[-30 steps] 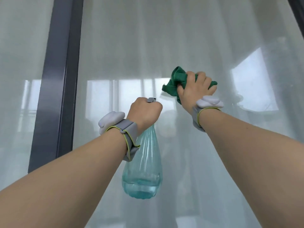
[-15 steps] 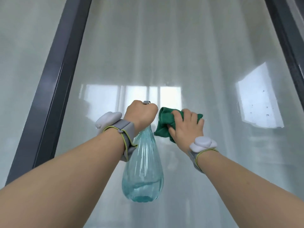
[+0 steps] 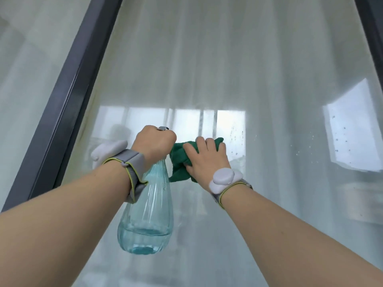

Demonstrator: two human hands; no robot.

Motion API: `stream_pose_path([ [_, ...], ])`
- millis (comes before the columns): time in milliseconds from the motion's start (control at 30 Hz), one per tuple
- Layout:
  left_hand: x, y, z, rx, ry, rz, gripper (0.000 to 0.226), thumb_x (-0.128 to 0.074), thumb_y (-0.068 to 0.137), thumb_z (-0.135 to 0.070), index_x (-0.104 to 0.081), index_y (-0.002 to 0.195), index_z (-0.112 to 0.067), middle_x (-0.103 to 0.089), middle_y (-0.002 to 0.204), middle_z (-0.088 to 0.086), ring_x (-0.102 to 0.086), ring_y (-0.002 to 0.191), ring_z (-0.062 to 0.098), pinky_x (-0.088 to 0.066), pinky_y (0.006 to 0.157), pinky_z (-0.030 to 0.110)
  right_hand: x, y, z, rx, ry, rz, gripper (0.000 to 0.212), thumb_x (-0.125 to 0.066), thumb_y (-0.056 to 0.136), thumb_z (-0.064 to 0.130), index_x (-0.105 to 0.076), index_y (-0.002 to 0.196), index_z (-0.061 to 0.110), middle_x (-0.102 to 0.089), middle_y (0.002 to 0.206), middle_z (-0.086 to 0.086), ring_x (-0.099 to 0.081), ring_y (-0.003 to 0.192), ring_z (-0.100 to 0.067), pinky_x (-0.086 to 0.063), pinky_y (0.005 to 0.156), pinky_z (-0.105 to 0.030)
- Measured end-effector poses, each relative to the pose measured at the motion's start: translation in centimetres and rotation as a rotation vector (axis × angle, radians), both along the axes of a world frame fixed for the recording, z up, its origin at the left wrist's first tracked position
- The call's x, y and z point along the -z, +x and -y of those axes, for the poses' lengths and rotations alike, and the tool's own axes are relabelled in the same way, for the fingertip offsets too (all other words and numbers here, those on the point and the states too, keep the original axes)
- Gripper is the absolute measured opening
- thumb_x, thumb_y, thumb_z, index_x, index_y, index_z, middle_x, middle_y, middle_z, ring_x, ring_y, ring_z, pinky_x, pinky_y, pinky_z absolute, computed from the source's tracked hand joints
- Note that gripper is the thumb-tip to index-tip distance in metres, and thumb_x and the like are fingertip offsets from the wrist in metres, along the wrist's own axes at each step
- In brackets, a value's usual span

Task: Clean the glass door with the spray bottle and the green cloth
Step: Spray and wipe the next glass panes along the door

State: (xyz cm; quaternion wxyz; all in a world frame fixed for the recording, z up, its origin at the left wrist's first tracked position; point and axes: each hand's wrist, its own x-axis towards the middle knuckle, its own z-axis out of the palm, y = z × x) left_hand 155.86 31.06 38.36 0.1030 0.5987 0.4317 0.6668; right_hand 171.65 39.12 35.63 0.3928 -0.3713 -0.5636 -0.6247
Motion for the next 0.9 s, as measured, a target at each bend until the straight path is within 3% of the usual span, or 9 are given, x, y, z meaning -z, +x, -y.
stream_pose_path([
  [67,0.1,0.9,-0.4,0.009,0.003,-0.013,0.039,-0.046,0.058,-0.025,-0.059,0.094,-0.017,-0.067,0.087,0.016,-0.053,0.071,0.025,-0.040,0.068,0.035,-2.6,0.9,0.5,0.035,-0.018,-0.089,0.039,-0.064,0.078,0.045,-0.055,0.108,0.021,-0.051,0.100,-0.008,-0.045,0.083,-0.027,-0.031,0.068,-0.038],
  [200,-0.4,1.5,-1.1,-0.022,0.027,-0.024,0.026,-0.045,0.058,-0.028,-0.051,0.076,-0.010,-0.072,0.097,0.024,-0.053,0.070,0.028,-0.038,0.067,0.034,-6.5,1.6,0.9,0.033,-0.108,-0.196,0.039,-0.045,0.092,0.042,-0.042,0.124,0.022,-0.042,0.117,-0.010,-0.040,0.098,-0.030,-0.023,0.073,-0.040],
  [300,-0.4,1.7,-1.8,-0.010,0.058,0.012,0.047,-0.047,0.060,-0.029,-0.063,0.093,0.001,-0.067,0.088,0.019,-0.052,0.071,0.028,-0.041,0.068,0.036,-5.8,0.4,0.4,-0.021,-0.084,-0.274,0.038,-0.047,0.090,0.039,-0.044,0.123,0.023,-0.044,0.116,-0.009,-0.040,0.099,-0.030,-0.027,0.076,-0.042],
  [467,1.3,1.4,-1.4,0.013,0.034,-0.060,0.028,-0.047,0.058,-0.028,-0.053,0.077,-0.009,-0.060,0.080,0.012,-0.050,0.069,0.026,-0.039,0.067,0.036,-5.0,-0.1,0.1,0.006,-0.081,-0.147,0.042,-0.055,0.083,0.042,-0.048,0.121,0.026,-0.047,0.114,-0.007,-0.043,0.098,-0.029,-0.031,0.077,-0.042],
  [567,0.1,0.8,-0.4,-0.011,0.028,-0.094,0.024,-0.046,0.056,-0.028,-0.048,0.073,-0.010,-0.069,0.091,0.024,-0.051,0.069,0.028,-0.039,0.066,0.036,-8.0,0.0,1.1,0.015,-0.162,-0.058,0.043,-0.045,0.091,0.045,-0.038,0.129,0.027,-0.040,0.122,-0.008,-0.039,0.105,-0.030,-0.030,0.083,-0.043],
  [633,-0.7,0.8,0.1,-0.022,0.048,-0.104,0.020,-0.046,0.056,-0.028,-0.044,0.069,-0.013,-0.072,0.099,0.025,-0.054,0.070,0.030,-0.040,0.066,0.035,-10.1,-0.7,1.1,-0.001,-0.182,-0.116,0.042,-0.041,0.093,0.046,-0.035,0.131,0.026,-0.038,0.123,-0.009,-0.037,0.107,-0.030,-0.030,0.084,-0.044],
  [733,-2.0,-0.5,0.5,-0.030,0.084,-0.092,0.023,-0.045,0.056,-0.028,-0.049,0.072,-0.012,-0.072,0.100,0.025,-0.054,0.071,0.029,-0.040,0.066,0.034,-13.4,-2.7,0.7,-0.032,-0.173,-0.204,0.041,-0.039,0.094,0.046,-0.036,0.130,0.027,-0.038,0.122,-0.010,-0.037,0.107,-0.030,-0.030,0.085,-0.043],
  [900,-2.5,-2.1,-0.3,-0.036,0.074,-0.068,0.036,-0.045,0.056,-0.028,-0.057,0.086,-0.012,-0.068,0.090,0.024,-0.050,0.072,0.025,-0.039,0.068,0.035,-15.0,-2.9,0.4,-0.061,-0.191,-0.189,0.043,-0.041,0.093,0.049,-0.036,0.130,0.029,-0.038,0.122,-0.009,-0.037,0.108,-0.030,-0.030,0.086,-0.043],
])
